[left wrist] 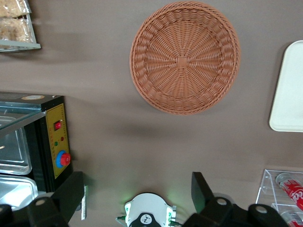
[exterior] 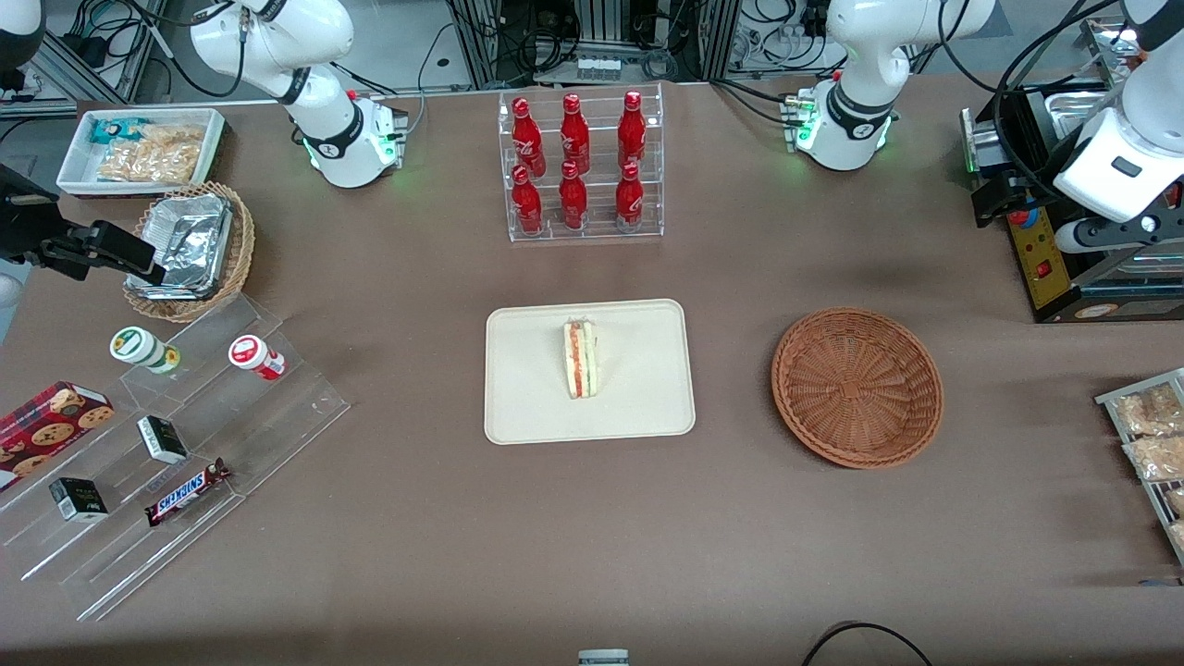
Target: Place sandwich from basket to tray
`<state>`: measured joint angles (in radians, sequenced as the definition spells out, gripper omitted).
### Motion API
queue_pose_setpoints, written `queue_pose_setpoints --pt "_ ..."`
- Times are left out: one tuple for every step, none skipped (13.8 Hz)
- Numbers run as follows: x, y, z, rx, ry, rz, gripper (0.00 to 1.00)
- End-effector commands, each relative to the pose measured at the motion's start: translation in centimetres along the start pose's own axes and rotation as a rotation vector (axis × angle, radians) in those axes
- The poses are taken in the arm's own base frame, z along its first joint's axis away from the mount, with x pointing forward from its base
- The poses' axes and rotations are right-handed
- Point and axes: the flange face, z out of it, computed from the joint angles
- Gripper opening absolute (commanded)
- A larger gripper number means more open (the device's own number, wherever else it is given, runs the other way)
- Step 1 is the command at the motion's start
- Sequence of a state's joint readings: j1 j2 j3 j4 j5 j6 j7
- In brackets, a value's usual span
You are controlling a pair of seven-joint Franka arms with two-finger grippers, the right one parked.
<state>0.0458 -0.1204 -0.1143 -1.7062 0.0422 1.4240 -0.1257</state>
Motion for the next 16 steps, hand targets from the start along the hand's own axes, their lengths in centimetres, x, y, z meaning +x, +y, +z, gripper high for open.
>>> queue_pose_setpoints --pt "1.1 0.3 -1.1 -0.046 0.025 0.019 1.0" --pt "1.9 0.3 -1.0 -0.041 0.049 0.033 1.0" --pt "3.0 0.4 -1.0 -0.046 0.09 0.054 1.0" --pt "3.4 0.5 -1.4 -0.049 0.115 0.061 1.0" --pt "4.2 0.4 -1.3 -0.049 0.111 0.058 1.0" --pt "4.5 0.3 -1.5 -0.049 0.114 0.061 1.0" --pt "4.6 0.2 -1.8 -0.053 0.122 0.06 1.0" --pt "5.2 0.0 -1.9 -0.054 0.122 0.052 1.0" --pt "5.3 -0.1 -2.1 -0.052 0.121 0.052 1.0" --pt "5.3 -0.2 -2.0 -0.052 0.112 0.049 1.0" --pt "5.3 -0.4 -2.0 -0.052 0.112 0.044 1.0" --pt "5.3 -0.6 -2.1 -0.054 0.113 0.043 1.0" --pt "5.4 -1.4 -2.0 -0.055 0.112 0.031 1.0" --pt "5.3 -1.6 -2.0 -0.058 0.112 0.028 1.0" --pt "5.3 -1.6 -2.0 -0.058 0.109 0.03 1.0" --pt "5.3 -1.6 -1.9 -0.056 0.107 0.028 1.0"
